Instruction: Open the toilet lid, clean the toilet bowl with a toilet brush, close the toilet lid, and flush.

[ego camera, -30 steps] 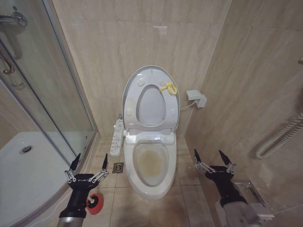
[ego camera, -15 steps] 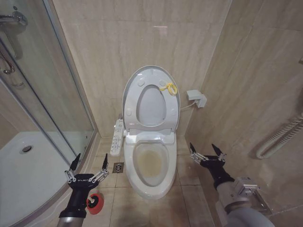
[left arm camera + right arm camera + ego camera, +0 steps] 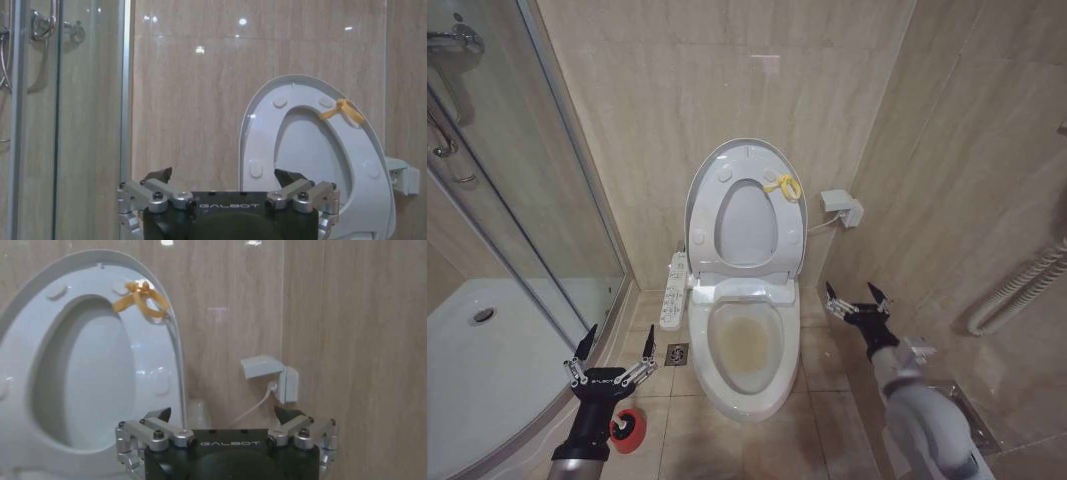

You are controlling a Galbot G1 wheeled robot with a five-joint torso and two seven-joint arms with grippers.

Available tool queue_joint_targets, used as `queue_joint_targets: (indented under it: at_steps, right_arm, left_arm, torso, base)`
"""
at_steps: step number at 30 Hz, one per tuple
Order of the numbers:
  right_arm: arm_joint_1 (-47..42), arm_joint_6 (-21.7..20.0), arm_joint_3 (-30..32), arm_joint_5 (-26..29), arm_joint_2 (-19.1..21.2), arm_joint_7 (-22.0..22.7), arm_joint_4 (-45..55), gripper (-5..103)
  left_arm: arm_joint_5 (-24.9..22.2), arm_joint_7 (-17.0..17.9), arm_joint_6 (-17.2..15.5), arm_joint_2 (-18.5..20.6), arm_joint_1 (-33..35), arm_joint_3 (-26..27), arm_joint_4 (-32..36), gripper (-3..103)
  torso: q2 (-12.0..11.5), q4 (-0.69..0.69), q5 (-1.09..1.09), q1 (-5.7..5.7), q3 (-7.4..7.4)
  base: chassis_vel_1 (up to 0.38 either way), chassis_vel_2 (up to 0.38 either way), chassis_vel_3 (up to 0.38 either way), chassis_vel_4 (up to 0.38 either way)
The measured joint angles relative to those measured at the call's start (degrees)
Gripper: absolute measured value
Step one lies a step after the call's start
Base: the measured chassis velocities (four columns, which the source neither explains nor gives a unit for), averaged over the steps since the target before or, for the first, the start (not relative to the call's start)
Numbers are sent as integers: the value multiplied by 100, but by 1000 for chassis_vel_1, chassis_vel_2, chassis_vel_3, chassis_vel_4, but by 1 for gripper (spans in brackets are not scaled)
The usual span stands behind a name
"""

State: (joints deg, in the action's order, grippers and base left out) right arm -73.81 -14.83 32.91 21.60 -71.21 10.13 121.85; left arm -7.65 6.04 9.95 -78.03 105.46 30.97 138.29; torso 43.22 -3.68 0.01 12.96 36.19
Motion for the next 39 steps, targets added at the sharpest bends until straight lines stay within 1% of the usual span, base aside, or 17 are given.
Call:
queue_joint_targets:
  at_steps: [1, 3, 4, 5, 7, 8, 10, 15, 17, 19, 22, 25, 27, 29, 31, 38, 39]
  right_arm:
    - [0, 0, 0, 0, 0, 0, 0, 100]
    - [631, 84, -84, 79, 87, 23, -461, 100]
    - [631, 84, -84, 79, 87, 23, -461, 100]
    - [909, 116, -123, 118, 112, 80, -648, 100]
    - [1241, 245, -186, 166, 157, 146, -904, 100]
    - [1241, 245, -186, 166, 157, 146, -904, 100]
    - [1684, 404, -262, 165, 232, 130, -1322, 100]
    - [2247, 318, -342, 192, 296, -19, -1797, 100]
    - [2362, 332, -371, 171, 295, -33, -1905, 100]
    - [2583, 463, -438, 98, 270, -57, -2141, 100]
    - [2758, 540, -502, 65, 233, -59, -2302, 100]
    - [2880, 561, -545, 48, 207, -60, -2394, 100]
    - [2990, 577, -566, 32, 202, -57, -2468, 100]
    - [3039, 589, -572, 29, 204, -56, -2498, 100]
    - [3150, 617, -575, 25, 233, -49, -2560, 100]
    - [3384, 672, -621, 6, 319, -40, -2695, 100]
    - [3448, 722, -638, -44, 339, -34, -2755, 100]
  left_arm:
    - [0, 0, 0, 0, 0, 0, 0, 100]
    - [0, 0, 0, 0, 0, 0, 0, 100]
    - [0, 0, 0, 0, 0, 0, 0, 100]
    - [0, 0, 0, 0, 0, 0, 0, 100]
    - [0, -1, 0, 0, 0, 0, 0, 100]
    - [0, -1, 0, 0, 0, 0, 0, 100]
    - [0, 0, 0, 0, 0, 0, 0, 100]
    - [0, -1, 0, 0, 0, 0, 0, 100]
    - [0, -1, 0, 0, 0, 0, 0, 100]
    - [0, 0, 0, 0, 0, 0, 0, 100]
    - [0, -1, 0, 0, 0, 0, 0, 100]
    - [0, -1, 0, 0, 0, 0, 0, 100]
    - [0, -1, 0, 0, 0, 0, 0, 100]
    - [0, -1, 0, 0, 0, 0, 0, 100]
    - [0, -1, 0, 0, 0, 0, 0, 100]
    - [0, -1, 0, 0, 0, 0, 0, 100]
    - [0, -1, 0, 0, 0, 0, 0, 100]
  torso:
    - [0, 0, 0, 0, 0]
    - [0, 2, 1, 0, 0]
    - [0, 2, 1, 0, 0]
    - [0, 2, 0, 0, 0]
    - [0, 3, 0, 1, 0]
    - [0, 3, 0, 1, 0]
    - [0, 1, 0, 1, 1]
    - [0, -1, 0, 0, 0]
    - [0, 1, -1, 0, 0]
    - [0, 1, 0, 0, 0]
    - [0, 0, 0, 0, 0]
    - [0, 2, 0, -1, -1]
    - [1, -1, -1, -2, -1]
    - [1, 0, -1, -2, -1]
    - [1, 2, -1, -2, -1]
    - [0, -1, 1, 1, 0]
    - [1, -1, -2, 1, 0]
  base:
    - [0, 0, 0, 0]
    - [0, 0, 0, 0]
    - [0, 0, 0, 0]
    - [0, 0, 0, 0]
    - [0, 0, 0, 0]
    - [0, 0, 0, 0]
    - [0, 0, 0, 0]
    - [0, 0, 0, 0]
    - [0, 0, 0, 0]
    - [0, 0, 0, 0]
    - [0, 0, 0, 0]
    - [0, 0, 0, 0]
    - [-61, 60, 50, -59]
    - [-87, 88, 70, -110]
    - [-139, 154, 140, -133]
    - [-213, 193, 210, -202]
    - [-247, 230, 237, -225]
